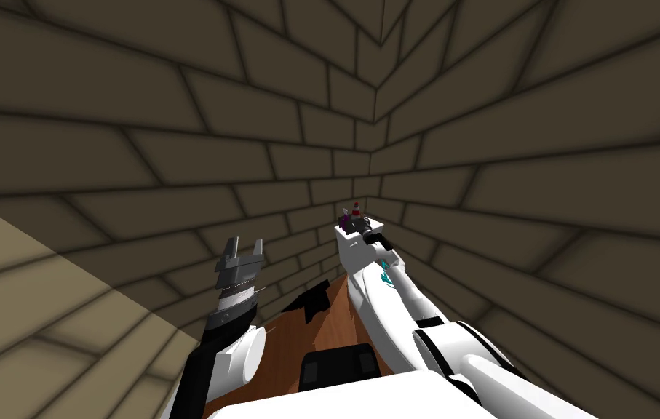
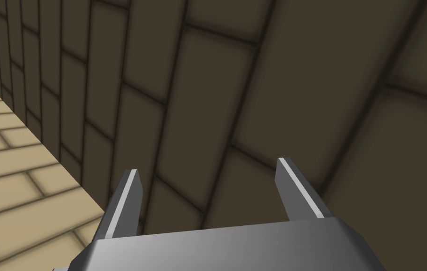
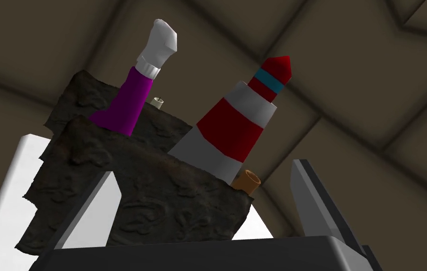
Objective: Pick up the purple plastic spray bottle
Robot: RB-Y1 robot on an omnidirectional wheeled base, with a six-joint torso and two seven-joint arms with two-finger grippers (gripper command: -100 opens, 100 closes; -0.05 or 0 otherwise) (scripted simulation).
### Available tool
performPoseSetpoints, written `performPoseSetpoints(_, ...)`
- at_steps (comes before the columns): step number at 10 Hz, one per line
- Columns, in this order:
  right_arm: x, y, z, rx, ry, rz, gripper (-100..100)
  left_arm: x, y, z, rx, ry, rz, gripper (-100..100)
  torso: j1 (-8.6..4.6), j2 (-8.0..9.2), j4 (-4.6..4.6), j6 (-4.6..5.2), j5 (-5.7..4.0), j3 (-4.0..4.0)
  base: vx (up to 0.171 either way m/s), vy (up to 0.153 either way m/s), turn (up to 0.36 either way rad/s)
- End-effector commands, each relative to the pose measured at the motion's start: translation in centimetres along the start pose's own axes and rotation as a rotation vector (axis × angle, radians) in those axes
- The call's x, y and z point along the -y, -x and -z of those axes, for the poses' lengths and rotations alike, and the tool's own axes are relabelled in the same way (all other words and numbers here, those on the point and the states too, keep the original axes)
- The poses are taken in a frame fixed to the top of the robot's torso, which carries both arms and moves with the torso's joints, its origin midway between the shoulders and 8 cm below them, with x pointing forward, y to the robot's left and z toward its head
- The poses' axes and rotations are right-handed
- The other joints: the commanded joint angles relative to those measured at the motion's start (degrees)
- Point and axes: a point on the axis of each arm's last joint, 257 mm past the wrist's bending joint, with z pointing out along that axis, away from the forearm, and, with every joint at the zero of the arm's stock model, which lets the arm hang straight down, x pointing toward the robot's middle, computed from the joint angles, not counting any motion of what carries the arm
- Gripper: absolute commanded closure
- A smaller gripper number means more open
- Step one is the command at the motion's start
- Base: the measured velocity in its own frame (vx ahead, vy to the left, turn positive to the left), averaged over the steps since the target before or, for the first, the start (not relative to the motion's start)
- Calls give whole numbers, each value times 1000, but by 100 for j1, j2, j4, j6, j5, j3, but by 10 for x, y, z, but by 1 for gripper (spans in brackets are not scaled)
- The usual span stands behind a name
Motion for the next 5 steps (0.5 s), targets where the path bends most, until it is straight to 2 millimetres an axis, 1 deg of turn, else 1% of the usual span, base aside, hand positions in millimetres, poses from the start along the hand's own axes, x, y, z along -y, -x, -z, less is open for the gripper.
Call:
performPoseSetpoints(1, 6, 3, -10, 20, -20, -32, -100, 0, 0, 0, 0, 0, 0, 0, 0, 0, 0, 0, 0, 0, -32, -31, 36)
performPoseSetpoints(2, 7, 5, -10, 23, -21, -32, -100, 0, 0, 0, 0, 0, 0, 0, 0, -1, 0, 1, 0, 0, -16, -13, -1)
performPoseSetpoints(3, 9, 2, -21, 34, -38, -85, -100, 0, 0, 0, 0, 0, 0, 0, 4, -5, -1, 2, 0, -2, -27, -12, 62)
performPoseSetpoints(4, 13, 9, -23, 49, -47, -86, -100, 0, 0, 0, 0, 0, 0, 0, 5, -4, -1, -1, 1, -2, -29, -22, 36)
performPoseSetpoints(5, 14, 7, -32, 60, -62, -137, -100, 0, 0, 0, 0, 0, 0, 0, 3, -3, -1, 1, 0, -1, -37, -40, 64)
